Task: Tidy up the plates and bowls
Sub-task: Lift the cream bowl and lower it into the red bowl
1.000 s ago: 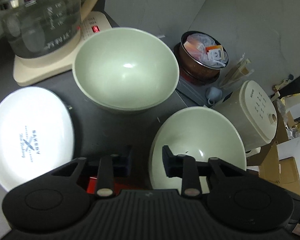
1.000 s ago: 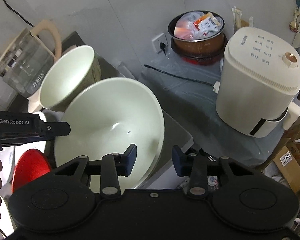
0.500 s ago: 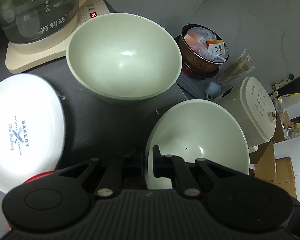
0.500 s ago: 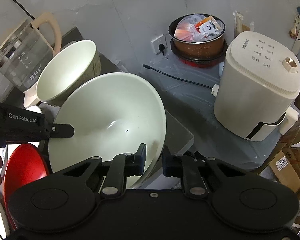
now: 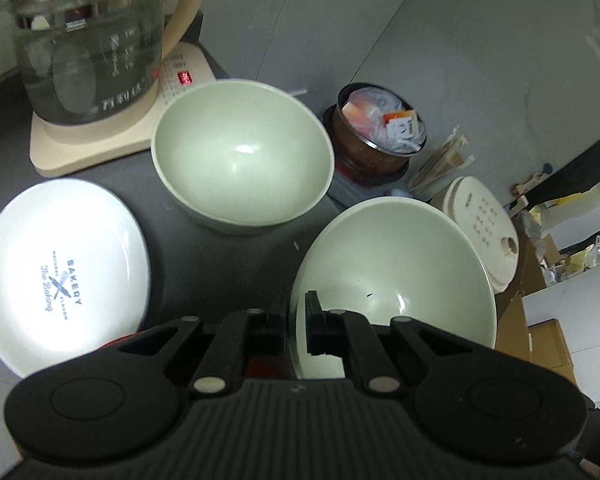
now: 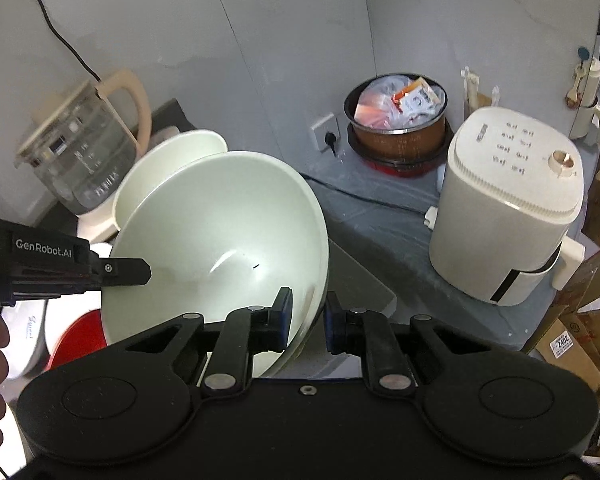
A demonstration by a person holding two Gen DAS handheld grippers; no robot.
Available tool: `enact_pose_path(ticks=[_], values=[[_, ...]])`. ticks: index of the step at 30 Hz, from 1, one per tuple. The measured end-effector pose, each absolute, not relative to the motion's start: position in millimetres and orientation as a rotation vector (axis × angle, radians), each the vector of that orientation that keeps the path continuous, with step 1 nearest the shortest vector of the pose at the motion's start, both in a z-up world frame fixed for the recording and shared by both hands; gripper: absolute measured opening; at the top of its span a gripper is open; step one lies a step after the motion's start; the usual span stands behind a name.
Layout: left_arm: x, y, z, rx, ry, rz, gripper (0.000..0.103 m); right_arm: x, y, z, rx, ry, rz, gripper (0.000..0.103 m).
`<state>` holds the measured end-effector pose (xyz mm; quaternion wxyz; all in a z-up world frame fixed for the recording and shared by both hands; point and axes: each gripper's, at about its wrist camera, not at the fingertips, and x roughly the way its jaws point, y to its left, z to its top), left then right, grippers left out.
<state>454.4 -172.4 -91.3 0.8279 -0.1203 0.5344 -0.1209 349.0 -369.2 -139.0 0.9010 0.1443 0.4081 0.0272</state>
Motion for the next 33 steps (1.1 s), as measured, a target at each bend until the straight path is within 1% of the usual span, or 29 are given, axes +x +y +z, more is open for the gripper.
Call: enact_pose_path(ticks=[15,33], values=[[406.7,-125.1,-46.7,-0.308,1.048,-0.259,0.007,308.0,-333.2,-97.6,0.274,0.756,0.096,0.017],[353.4,-59.4,-51.8,-0.339,1.074,-0.19,0.008,275.2,-276.4,-103.4,0.246,0.834,0.154,0.018]])
